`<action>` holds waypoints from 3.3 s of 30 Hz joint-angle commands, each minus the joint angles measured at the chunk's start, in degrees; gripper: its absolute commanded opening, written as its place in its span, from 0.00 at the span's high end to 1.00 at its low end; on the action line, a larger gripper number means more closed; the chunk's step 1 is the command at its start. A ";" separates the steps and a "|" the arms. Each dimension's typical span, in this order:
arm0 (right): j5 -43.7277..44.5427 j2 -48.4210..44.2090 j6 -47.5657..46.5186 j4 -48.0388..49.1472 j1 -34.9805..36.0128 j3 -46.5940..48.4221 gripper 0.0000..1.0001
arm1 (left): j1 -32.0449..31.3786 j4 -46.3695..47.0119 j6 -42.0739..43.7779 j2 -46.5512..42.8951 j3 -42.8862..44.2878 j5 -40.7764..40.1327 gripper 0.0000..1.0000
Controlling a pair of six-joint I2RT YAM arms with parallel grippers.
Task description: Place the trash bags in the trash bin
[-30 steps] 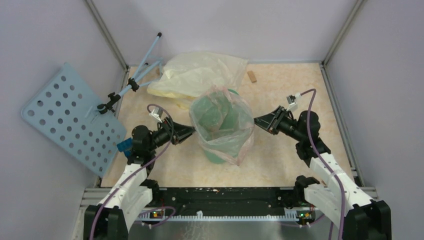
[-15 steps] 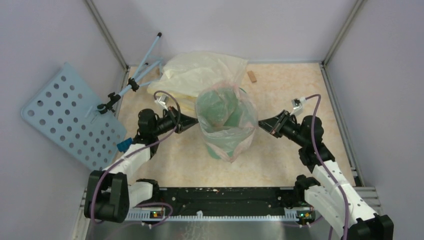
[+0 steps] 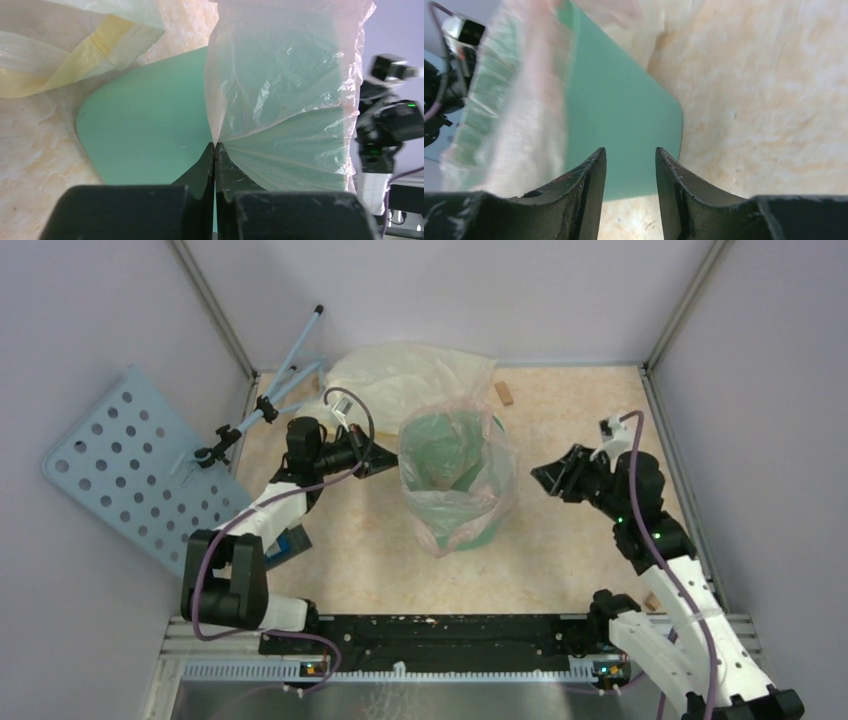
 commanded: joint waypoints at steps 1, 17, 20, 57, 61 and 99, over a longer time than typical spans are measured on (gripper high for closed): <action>3.92 0.58 -15.69 -9.86 -0.26 13.57 0.59 | -0.15 -2.18 4.42 0.98 3.02 1.62 1.00; 48.58 28.92 -15.52 -34.23 37.49 47.82 0.49 | -0.14 -1.97 4.01 0.92 3.84 2.58 1.00; 54.33 32.95 -15.29 -37.97 40.58 51.93 0.48 | -0.14 -2.01 4.02 0.77 3.72 2.70 1.00; 39.02 23.30 -16.13 -22.63 25.31 32.71 1.00 | -0.18 -4.51 7.28 3.51 5.01 2.75 1.00; 35.02 22.15 -15.16 -19.97 23.75 28.35 1.00 | -0.16 -4.47 7.79 3.32 3.84 2.36 1.00; 11.49 4.79 -10.99 -8.32 4.24 16.35 0.53 | -0.14 -5.76 9.46 2.06 3.12 1.11 1.00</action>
